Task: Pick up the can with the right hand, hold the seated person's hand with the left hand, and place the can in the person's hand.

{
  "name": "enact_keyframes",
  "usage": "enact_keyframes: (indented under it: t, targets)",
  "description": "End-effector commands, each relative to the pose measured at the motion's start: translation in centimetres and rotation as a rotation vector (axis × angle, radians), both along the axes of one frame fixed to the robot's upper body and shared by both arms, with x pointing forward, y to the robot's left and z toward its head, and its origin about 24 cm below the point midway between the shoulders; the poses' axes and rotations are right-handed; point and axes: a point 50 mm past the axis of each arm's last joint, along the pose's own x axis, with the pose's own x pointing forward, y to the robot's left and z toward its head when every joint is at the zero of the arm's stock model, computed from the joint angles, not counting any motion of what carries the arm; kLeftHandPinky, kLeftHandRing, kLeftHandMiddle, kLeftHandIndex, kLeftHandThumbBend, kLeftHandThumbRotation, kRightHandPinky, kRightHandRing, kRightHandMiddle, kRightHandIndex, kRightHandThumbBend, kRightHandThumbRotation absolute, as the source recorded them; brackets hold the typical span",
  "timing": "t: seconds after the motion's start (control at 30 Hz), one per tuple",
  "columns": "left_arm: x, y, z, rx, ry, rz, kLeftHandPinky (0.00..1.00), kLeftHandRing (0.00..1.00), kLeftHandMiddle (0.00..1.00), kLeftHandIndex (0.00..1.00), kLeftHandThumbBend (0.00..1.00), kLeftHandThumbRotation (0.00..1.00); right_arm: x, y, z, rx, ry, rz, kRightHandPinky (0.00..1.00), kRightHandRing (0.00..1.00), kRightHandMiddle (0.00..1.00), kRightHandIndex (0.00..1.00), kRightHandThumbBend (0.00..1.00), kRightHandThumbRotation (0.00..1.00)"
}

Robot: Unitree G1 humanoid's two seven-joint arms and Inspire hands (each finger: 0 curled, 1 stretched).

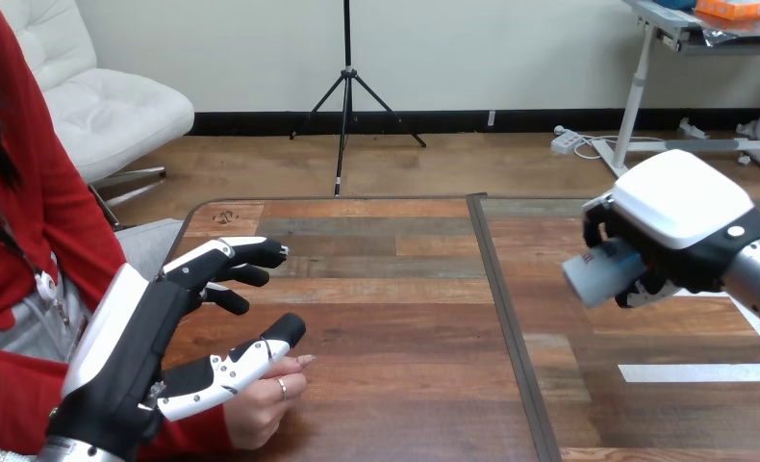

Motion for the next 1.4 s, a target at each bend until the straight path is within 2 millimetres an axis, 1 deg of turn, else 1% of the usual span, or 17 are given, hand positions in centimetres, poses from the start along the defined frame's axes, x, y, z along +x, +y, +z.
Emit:
enact_keyframes:
  t: [0.0, 0.27, 0.47, 0.63, 0.87, 1.17, 1.37]
  targets:
    - [1.0, -0.9, 2.2, 0.029, -0.095, -0.058, 0.62, 0.72, 0.75, 0.72, 0.61, 0.40, 1.9, 0.6, 4.7, -0.037, -0.186, 0.058, 0.40, 0.48, 0.52, 0.47, 0.72, 0.00]
    - [1.0, -1.1, 1.9, 0.027, -0.086, -0.065, 0.60, 0.71, 0.75, 0.72, 0.60, 0.41, 2.3, 0.9, 4.7, -0.095, -0.183, 0.071, 0.40, 0.47, 0.51, 0.46, 0.71, 0.00]
    - [1.0, -1.3, 1.6, 0.003, -0.064, -0.075, 0.57, 0.69, 0.74, 0.71, 0.59, 0.38, 2.4, 1.1, 4.6, -0.117, -0.182, 0.089, 0.40, 0.46, 0.50, 0.46, 0.72, 0.00]
    - [0.9, -1.4, 1.6, -0.004, -0.052, -0.083, 0.56, 0.68, 0.73, 0.73, 0.59, 0.35, 2.5, 1.2, 4.6, -0.134, -0.182, 0.103, 0.39, 0.44, 0.49, 0.45, 0.72, 0.00]
    - [0.9, -1.5, 1.9, 0.049, -0.042, -0.097, 0.56, 0.68, 0.74, 0.75, 0.60, 0.34, 2.7, 1.2, 4.6, -0.163, -0.179, 0.111, 0.38, 0.43, 0.48, 0.44, 0.73, 0.00]
    - [0.7, -1.4, 2.4, 0.173, -0.014, -0.098, 0.61, 0.75, 0.79, 0.78, 0.64, 0.43, 2.9, 1.4, 4.6, -0.181, -0.171, 0.109, 0.37, 0.42, 0.46, 0.44, 0.73, 0.00]
    - [0.6, -1.4, 2.8, 0.245, 0.004, -0.098, 0.65, 0.79, 0.82, 0.80, 0.71, 0.46, 3.0, 1.5, 4.6, -0.189, -0.171, 0.112, 0.37, 0.42, 0.46, 0.44, 0.73, 0.00]
